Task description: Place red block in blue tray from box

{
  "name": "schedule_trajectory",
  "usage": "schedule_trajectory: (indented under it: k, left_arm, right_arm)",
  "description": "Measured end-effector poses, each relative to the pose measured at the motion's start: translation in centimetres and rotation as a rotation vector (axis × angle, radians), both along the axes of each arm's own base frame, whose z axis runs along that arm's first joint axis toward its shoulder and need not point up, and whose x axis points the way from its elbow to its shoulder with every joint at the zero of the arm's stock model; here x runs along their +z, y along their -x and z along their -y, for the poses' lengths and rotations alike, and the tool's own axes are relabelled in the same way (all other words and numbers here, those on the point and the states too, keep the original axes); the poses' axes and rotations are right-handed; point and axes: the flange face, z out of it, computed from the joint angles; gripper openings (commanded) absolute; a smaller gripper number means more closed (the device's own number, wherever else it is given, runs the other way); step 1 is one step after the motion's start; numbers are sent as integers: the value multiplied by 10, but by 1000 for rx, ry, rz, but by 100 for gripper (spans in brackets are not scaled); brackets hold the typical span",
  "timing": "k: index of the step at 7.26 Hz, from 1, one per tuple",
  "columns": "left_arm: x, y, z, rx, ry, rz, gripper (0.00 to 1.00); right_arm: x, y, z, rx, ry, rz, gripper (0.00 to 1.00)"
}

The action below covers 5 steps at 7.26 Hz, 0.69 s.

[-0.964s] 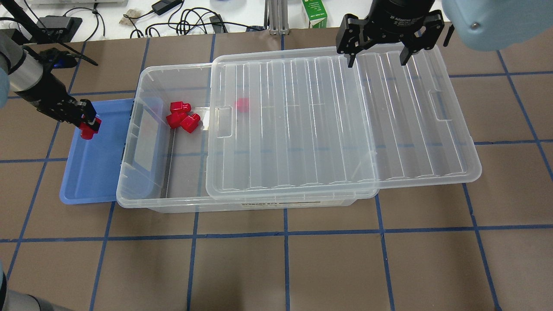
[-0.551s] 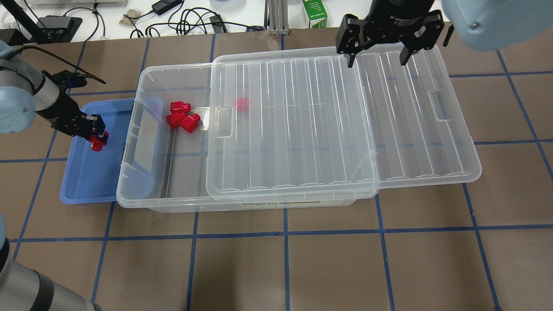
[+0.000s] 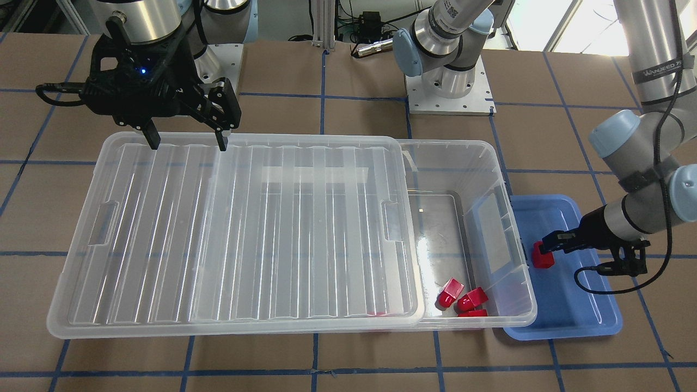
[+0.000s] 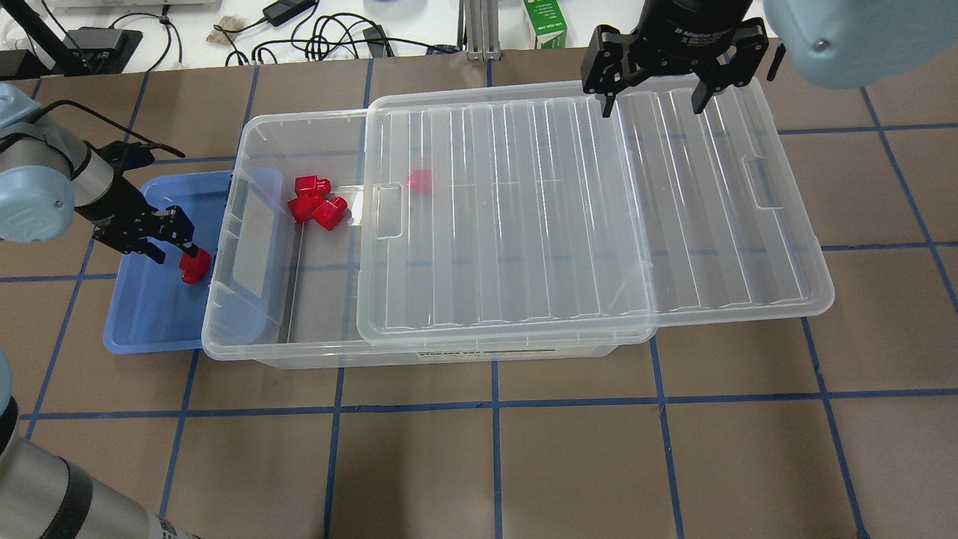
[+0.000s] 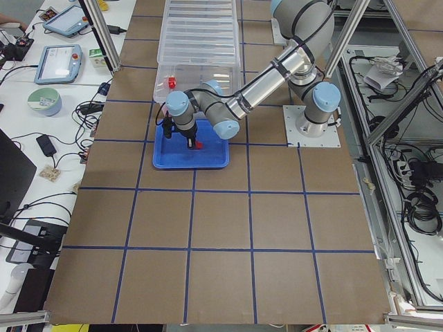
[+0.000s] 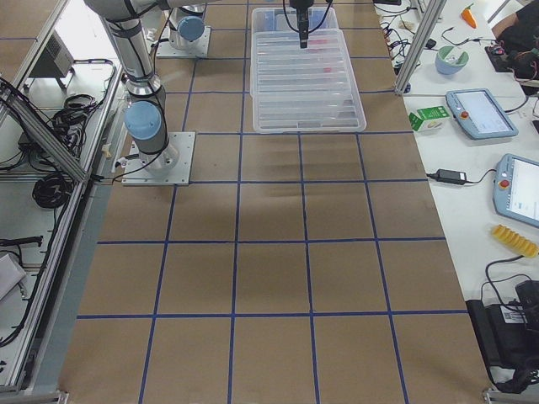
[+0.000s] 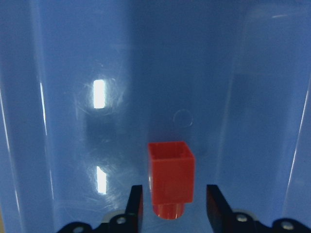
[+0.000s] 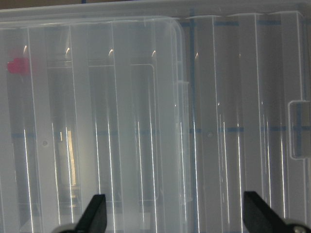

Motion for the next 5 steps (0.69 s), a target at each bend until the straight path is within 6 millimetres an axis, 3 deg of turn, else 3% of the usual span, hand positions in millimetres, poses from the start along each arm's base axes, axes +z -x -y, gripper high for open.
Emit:
schedule_trajectory:
  k: [1, 2, 3, 4, 5]
  left_arm:
    - [15, -1, -2, -5, -8, 49, 100]
    - [43, 2, -7, -13, -13, 94, 100]
    - [83, 10, -13, -15, -15, 113, 100]
    - [131, 33, -15, -13, -10, 129, 100]
    - [176, 76, -15, -16, 7, 150, 100]
  right_arm:
    - [0, 0, 0, 0, 0, 0, 100]
    - [1, 1, 0, 0, 1, -1, 100]
    - [1, 1, 0, -1, 1, -1, 100]
    - [1, 1, 0, -1, 1, -1, 100]
    - [1, 1, 0, -1, 1, 0, 100]
